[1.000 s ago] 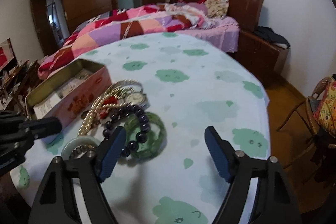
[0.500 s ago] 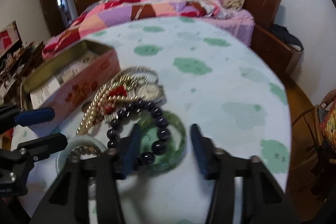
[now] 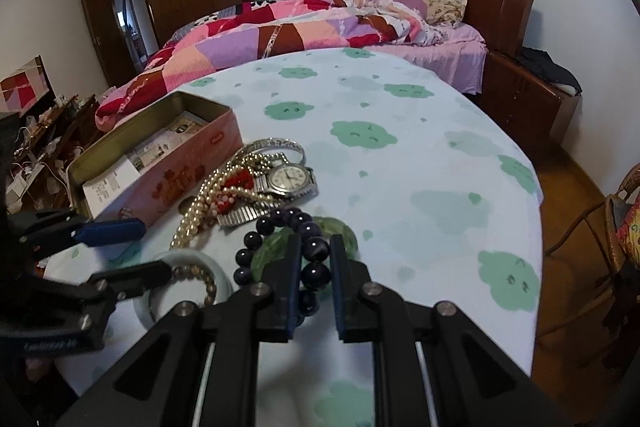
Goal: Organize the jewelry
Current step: 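Close left tool on the pale jade bangle while right tool grips the black bead bracelet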
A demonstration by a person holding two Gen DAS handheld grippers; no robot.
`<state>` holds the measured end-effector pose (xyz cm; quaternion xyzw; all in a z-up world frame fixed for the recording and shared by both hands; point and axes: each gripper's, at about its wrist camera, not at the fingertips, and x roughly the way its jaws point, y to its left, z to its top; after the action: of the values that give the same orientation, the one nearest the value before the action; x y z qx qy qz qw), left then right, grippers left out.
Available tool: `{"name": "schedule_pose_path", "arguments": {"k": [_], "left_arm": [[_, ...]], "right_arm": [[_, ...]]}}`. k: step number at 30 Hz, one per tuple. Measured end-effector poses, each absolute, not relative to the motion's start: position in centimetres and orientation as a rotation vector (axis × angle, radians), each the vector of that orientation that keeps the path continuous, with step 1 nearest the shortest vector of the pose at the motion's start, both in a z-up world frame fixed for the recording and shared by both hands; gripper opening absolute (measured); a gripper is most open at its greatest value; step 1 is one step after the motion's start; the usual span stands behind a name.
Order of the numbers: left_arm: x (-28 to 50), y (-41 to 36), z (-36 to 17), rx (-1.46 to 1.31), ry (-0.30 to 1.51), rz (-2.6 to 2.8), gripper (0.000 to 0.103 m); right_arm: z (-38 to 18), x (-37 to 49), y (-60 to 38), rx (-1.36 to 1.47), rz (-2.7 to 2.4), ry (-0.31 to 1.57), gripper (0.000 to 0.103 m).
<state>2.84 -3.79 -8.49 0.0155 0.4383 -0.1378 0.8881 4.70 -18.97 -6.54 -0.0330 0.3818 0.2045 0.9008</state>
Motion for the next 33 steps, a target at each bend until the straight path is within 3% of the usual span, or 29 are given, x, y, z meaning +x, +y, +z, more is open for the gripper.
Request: {"name": "schedule_pose_path", "arguments": {"k": [3, 4, 6, 20, 22, 33], "left_arm": [[2.8, -4.0, -8.5, 0.047, 0.913, -0.284, 0.049], [2.8, -4.1, -8.5, 0.054, 0.919, -0.286, 0.035], [2.7, -4.4, -8.7, 0.064, 0.940, -0.296, 0.022], [3.8, -4.4, -10.2, 0.076, 1.015, -0.270, 0.021], [3.5, -4.4, -9.8, 0.079, 0.997, -0.269, 0.013], [1.8, -4.4, -6.8, 0.077, 0.889, -0.306, 0.012]], "right_arm": [[-6.1, 4.1, -19.9, -0.059, 0.420, 0.780, 0.016], [-6.0, 4.0, -20.1, -0.058, 0.421, 0.779, 0.016], [-6.1, 3.7, -20.4, -0.054, 0.423, 0.779, 0.016], [-7.0, 3.1, -19.9, -0.049, 0.456, 0.782, 0.016], [-7.0, 3.0, -20.0, -0.044, 0.455, 0.780, 0.016], [-6.8, 2.9, -20.4, -0.032, 0.451, 0.766, 0.016]]}}
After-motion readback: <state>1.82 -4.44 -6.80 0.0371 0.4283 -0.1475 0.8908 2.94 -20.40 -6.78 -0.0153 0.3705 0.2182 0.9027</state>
